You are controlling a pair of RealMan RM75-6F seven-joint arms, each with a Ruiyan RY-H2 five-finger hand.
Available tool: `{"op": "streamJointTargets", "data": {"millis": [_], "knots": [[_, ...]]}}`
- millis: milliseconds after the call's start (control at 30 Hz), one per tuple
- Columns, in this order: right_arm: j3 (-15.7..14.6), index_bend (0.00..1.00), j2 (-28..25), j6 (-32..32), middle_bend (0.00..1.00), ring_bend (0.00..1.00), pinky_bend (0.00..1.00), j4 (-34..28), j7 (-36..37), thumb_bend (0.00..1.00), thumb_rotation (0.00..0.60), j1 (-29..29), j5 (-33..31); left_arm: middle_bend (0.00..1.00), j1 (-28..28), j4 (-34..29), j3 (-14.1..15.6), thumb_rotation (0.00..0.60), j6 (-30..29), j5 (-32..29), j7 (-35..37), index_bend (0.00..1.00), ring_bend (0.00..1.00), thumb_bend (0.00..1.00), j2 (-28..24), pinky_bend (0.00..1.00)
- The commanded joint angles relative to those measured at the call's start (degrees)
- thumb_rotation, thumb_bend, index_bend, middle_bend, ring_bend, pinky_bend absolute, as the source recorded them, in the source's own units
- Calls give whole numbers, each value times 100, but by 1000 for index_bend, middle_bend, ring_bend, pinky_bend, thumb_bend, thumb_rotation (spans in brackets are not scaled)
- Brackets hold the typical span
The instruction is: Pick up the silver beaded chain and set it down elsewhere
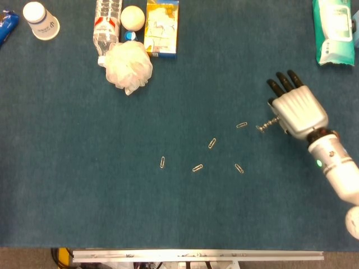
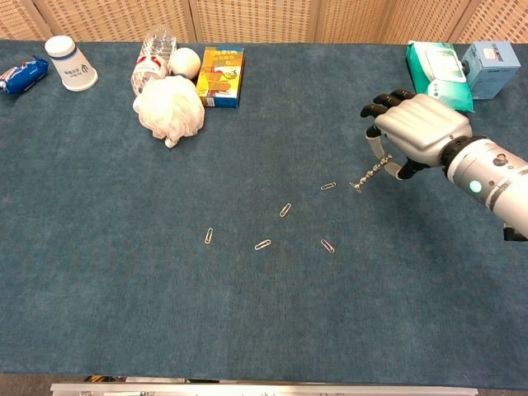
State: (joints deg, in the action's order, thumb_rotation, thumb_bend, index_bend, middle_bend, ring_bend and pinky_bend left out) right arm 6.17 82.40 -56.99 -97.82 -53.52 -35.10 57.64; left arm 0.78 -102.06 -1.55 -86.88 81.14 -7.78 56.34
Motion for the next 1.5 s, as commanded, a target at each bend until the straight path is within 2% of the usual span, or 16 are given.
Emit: {"op": "streamJointTargets", "data": {"millis": [33, 300, 633, 867, 1100, 1500], "knots": [[70, 637, 116, 65, 140, 8, 79, 119, -109, 361, 600, -179, -236, 291, -7, -3, -1, 600, -4, -3, 7, 390, 150, 154, -6, 315], [106, 637, 416, 251, 140, 8, 79, 473, -113, 360, 600, -597, -758, 291, -39, -22, -5, 600, -38, 6, 55, 390, 150, 154, -44, 315], [-6, 637, 524, 233, 140, 8, 79, 528, 72, 361, 600, -841, -838, 291, -81, -38, -6, 600, -86, 29, 119, 390, 150, 153, -95, 316], [-278, 637, 241, -63, 140, 8, 79, 5, 228, 361, 600, -745, -365, 294, -103, -38, -36, 600, -98, -35, 172, 390, 150, 154, -128, 315], [-710, 637, -18, -298, 140, 8, 79, -489, 361, 361, 600, -563, 378, 295, -124, -26, -91, 600, -125, -137, 189, 390, 150, 154, -146, 317], [-1153, 637, -59, -438, 140, 8, 79, -647, 408, 361, 600, -338, 1163, 295, -128, -90, -122, 600, -86, -254, 123, 390, 150, 154, -162, 319]]}}
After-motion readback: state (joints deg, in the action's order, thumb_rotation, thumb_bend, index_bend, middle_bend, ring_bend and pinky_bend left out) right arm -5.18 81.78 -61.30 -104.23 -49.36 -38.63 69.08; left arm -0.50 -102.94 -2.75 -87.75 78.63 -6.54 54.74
